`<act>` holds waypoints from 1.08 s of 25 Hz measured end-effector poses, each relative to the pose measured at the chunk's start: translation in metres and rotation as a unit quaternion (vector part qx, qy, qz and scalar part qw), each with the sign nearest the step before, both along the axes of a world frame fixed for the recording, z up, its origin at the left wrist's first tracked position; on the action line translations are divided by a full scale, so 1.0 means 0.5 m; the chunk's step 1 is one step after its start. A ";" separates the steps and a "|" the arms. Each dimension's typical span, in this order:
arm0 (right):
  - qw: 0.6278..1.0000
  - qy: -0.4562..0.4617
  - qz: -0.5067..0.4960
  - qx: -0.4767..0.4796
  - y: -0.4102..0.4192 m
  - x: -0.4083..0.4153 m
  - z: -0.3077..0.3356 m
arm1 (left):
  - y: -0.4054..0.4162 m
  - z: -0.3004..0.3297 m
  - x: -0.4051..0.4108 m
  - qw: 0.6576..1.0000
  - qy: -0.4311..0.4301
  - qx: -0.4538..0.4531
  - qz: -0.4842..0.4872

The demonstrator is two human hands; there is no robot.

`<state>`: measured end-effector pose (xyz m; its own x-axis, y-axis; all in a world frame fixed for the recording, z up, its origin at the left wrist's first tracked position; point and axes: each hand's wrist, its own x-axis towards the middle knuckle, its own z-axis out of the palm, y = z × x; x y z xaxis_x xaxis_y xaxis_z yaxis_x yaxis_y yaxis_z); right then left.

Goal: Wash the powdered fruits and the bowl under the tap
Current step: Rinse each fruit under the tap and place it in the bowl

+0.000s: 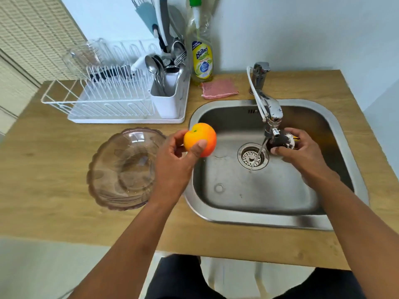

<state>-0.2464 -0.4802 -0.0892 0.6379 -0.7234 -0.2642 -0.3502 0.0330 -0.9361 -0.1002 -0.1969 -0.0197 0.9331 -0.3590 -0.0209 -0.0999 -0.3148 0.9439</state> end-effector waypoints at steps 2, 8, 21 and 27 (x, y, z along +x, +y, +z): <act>1.000 -0.005 0.007 0.016 0.014 -0.005 -0.011 | 0.064 0.021 0.021 0.997 -0.031 0.023 0.074; 0.999 -0.010 0.009 0.052 0.060 -0.013 -0.014 | 0.196 0.002 0.111 0.942 -0.056 0.239 0.229; 0.997 -0.039 0.022 0.058 0.088 -0.020 0.022 | 0.059 -0.025 0.052 0.948 -0.257 0.161 0.099; 0.996 -0.049 0.017 0.073 0.083 -0.010 0.025 | -0.165 -0.068 -0.051 0.984 -0.075 0.091 -0.134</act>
<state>-0.2514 -0.4386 -0.0766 0.6887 -0.6599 -0.3003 -0.2610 0.1609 -0.9518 -0.1257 -0.2792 -0.0536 0.8023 -0.5964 0.0230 -0.3369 -0.4208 0.8423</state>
